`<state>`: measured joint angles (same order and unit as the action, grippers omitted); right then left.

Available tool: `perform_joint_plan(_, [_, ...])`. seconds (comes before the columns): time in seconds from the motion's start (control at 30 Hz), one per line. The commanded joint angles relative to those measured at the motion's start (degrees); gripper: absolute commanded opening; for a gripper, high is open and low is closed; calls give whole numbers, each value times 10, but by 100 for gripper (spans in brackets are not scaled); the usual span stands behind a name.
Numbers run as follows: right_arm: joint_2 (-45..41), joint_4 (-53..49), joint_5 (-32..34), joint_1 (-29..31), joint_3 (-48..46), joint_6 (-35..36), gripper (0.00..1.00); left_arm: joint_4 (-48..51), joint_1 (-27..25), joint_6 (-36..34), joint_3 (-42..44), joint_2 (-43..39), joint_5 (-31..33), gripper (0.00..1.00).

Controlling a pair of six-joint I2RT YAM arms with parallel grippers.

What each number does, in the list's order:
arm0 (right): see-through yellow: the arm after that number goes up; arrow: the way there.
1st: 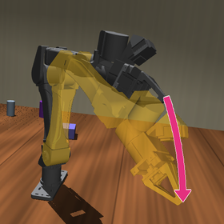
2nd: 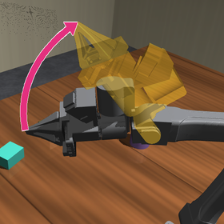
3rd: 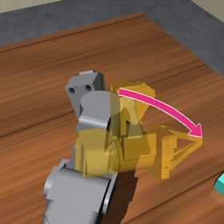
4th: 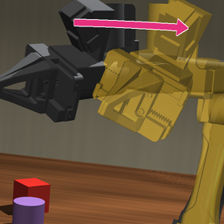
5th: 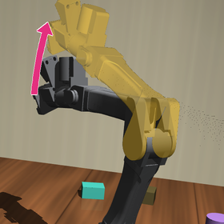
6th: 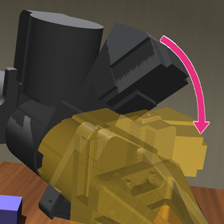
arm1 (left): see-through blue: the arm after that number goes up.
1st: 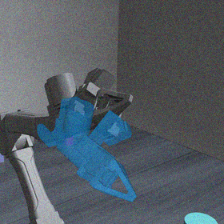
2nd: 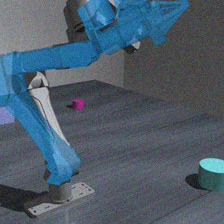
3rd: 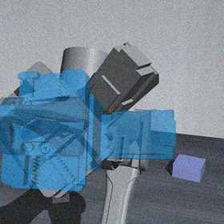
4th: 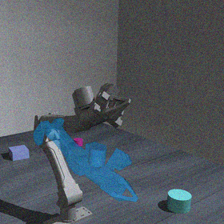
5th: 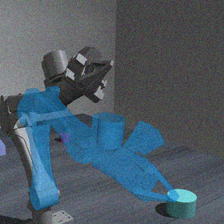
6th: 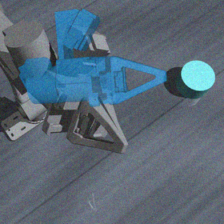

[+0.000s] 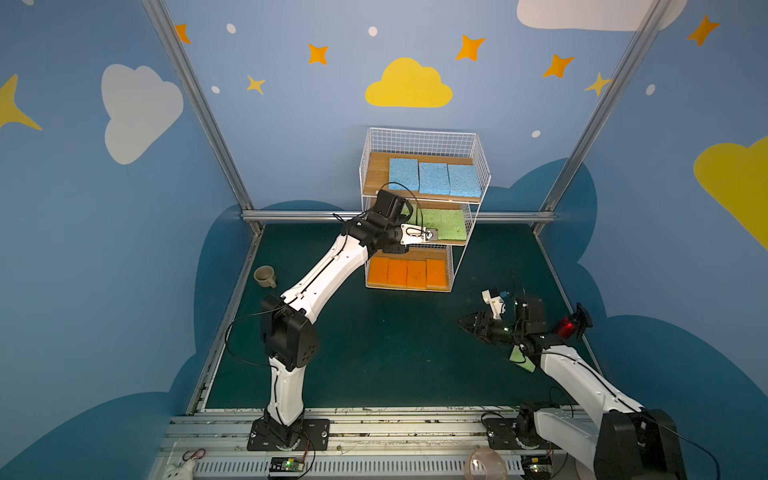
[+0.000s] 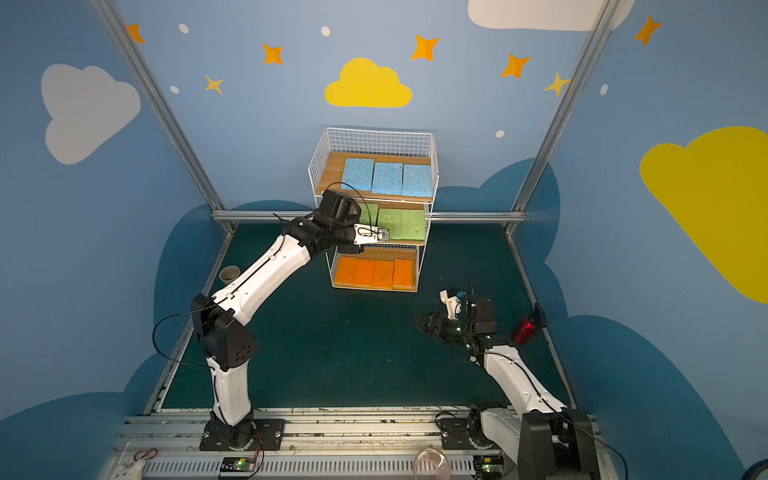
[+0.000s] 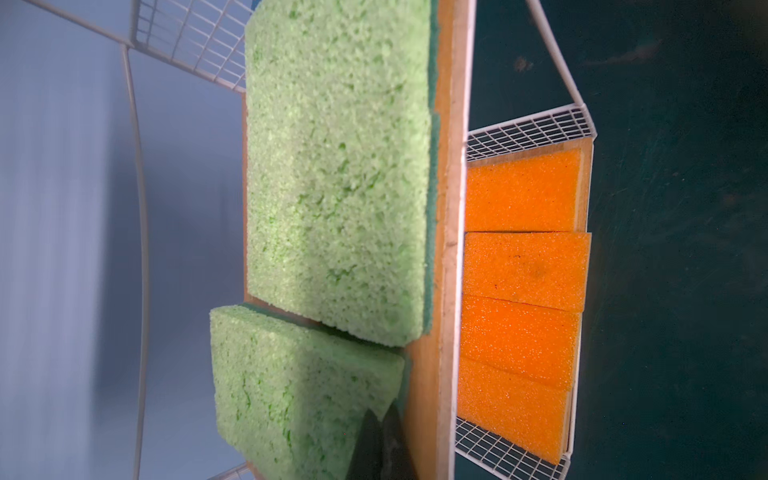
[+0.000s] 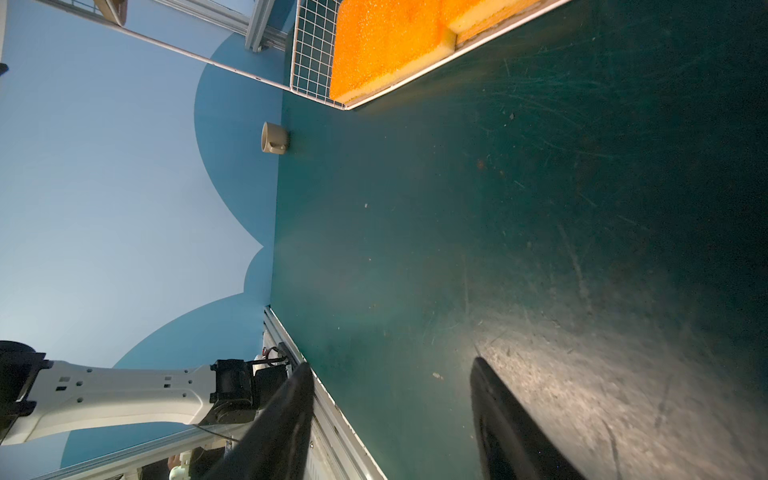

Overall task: Place and organize the cleaning sponges onto the shelf
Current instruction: 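Insert the sponge onto the middle board beside the two green sponges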

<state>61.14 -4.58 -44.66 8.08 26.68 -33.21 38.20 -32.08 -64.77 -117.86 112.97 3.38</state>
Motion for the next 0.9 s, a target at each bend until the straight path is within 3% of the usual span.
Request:
perform_joint_plan(0.0, [-4,-2,-6,3,10,5,59,17,3,32,-19,11,0,3])
perform_joint_plan(0.33, [-8,-6,-4,3,10,7,60,21,-8,12,-10,11,-4,5])
perform_joint_plan(0.63, [-9,-4,-6,3,9,6,59,17,-11,15,9,-3,-1,20])
perform_joint_plan(0.77, [-9,-4,-5,2,10,6,59,-2,-12,18,36,-15,2,36])
perform_joint_plan(0.87, [-10,-6,-5,3,10,7,60,-18,-11,19,56,-28,4,57])
